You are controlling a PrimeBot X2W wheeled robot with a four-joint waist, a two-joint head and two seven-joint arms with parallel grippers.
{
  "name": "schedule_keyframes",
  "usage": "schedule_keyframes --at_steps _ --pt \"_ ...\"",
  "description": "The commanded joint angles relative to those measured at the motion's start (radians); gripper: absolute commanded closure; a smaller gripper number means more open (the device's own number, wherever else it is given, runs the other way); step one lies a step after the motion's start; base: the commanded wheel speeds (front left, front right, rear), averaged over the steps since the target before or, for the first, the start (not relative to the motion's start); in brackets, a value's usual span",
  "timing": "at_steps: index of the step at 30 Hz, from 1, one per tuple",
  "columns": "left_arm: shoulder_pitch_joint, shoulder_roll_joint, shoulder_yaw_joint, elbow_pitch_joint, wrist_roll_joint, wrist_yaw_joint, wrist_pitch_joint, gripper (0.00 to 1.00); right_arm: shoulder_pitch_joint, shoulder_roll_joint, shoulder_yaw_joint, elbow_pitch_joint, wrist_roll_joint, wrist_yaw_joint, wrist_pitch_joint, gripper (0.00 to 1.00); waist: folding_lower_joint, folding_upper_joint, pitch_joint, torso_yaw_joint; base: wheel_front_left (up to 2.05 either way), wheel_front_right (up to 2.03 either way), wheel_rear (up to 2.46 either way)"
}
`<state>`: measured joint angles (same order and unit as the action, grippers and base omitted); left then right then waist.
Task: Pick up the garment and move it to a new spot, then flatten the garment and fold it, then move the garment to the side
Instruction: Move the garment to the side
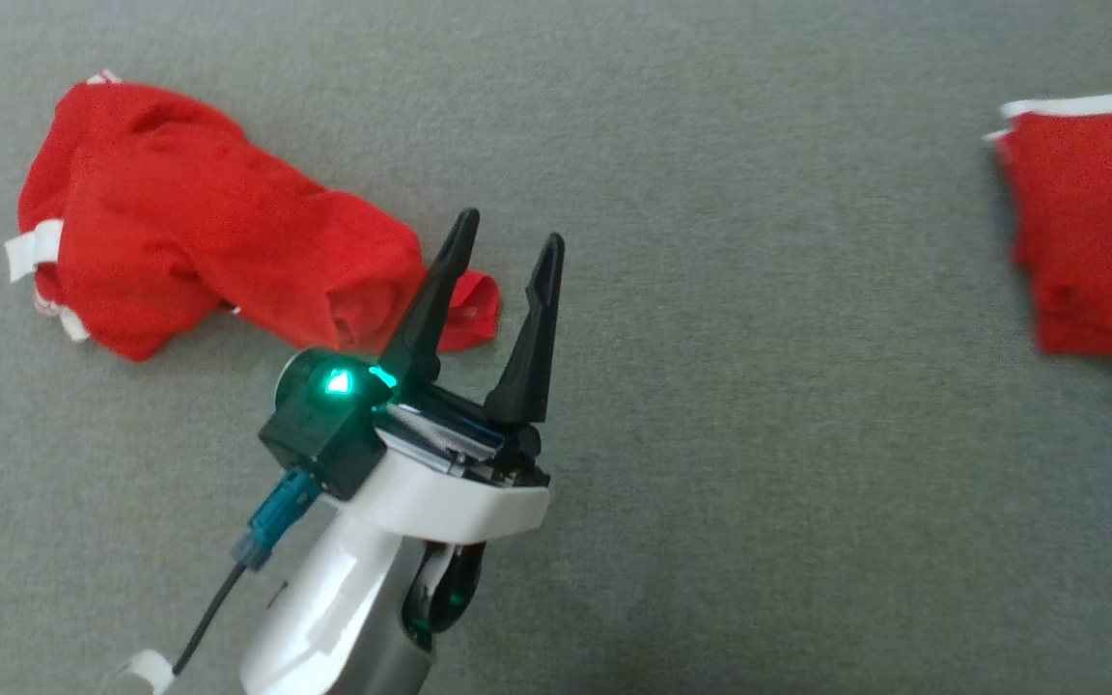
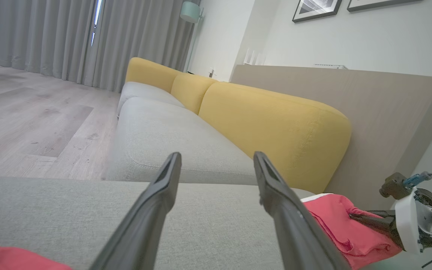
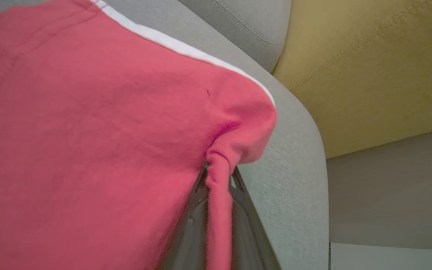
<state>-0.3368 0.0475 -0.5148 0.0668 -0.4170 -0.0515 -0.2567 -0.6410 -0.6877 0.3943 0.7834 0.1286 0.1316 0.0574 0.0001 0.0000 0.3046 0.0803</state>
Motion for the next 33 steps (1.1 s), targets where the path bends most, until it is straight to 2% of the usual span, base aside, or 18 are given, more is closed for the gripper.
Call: schedule_keyframes --at_steps 1,6,11,12,18,23,27,33 --pt "-0.039 0.003 0.028 -0.039 -0.008 0.002 -0.005 0.0 -0.012 -0.073 0.011 -0.024 0.027 -0.001 0.013 1.0 -0.0001 0.0 0.024 0.02 0.0 0.0 0.0" --pt "-0.051 0.003 0.034 -0.045 -0.012 0.002 -0.005 0.0 -0.02 -0.156 -0.026 -0.001 0.079 -0.001 0.032 1.0 -0.0001 0.0 0.053 0.039 0.0 0.0 0.0" --pt "-0.052 0.003 0.043 -0.041 -0.008 -0.002 -0.005 0.0 -0.026 -0.165 -0.062 0.03 0.082 -0.001 0.031 1.0 -0.0001 0.0 0.062 0.043 0.0 0.0 0.0" --pt "-0.052 0.003 0.049 -0.038 -0.007 -0.004 -0.005 0.0 -0.031 -0.157 -0.085 0.041 0.074 -0.001 0.017 0.0 -0.0001 0.0 0.061 0.041 0.0 0.0 0.0" --pt "-0.043 0.003 0.072 -0.024 0.001 -0.006 -0.005 0.0 -0.047 -0.108 -0.147 0.054 0.045 -0.001 -0.02 0.0 -0.0001 0.0 0.03 0.03 0.0 0.0 0.0" --pt "-0.02 0.003 0.107 -0.024 0.004 -0.003 -0.005 0.0 -0.063 -0.039 -0.211 0.015 0.02 -0.001 -0.073 0.0 -0.0001 0.0 -0.03 0.02 0.0 0.0 0.0" --pt "0.015 0.003 0.146 -0.024 0.01 0.0 -0.005 0.0 -0.055 0.053 -0.25 -0.064 0.013 -0.001 -0.12 0.0 -0.0001 0.0 -0.097 0.009 0.0 0.0 0.0" --pt "0.087 0.003 0.229 -0.027 0.034 -0.001 -0.005 0.0 -0.021 0.234 -0.305 -0.276 0.032 -0.001 -0.125 0.0 -0.0001 0.0 -0.196 -0.008 0.0 0.0 0.0"
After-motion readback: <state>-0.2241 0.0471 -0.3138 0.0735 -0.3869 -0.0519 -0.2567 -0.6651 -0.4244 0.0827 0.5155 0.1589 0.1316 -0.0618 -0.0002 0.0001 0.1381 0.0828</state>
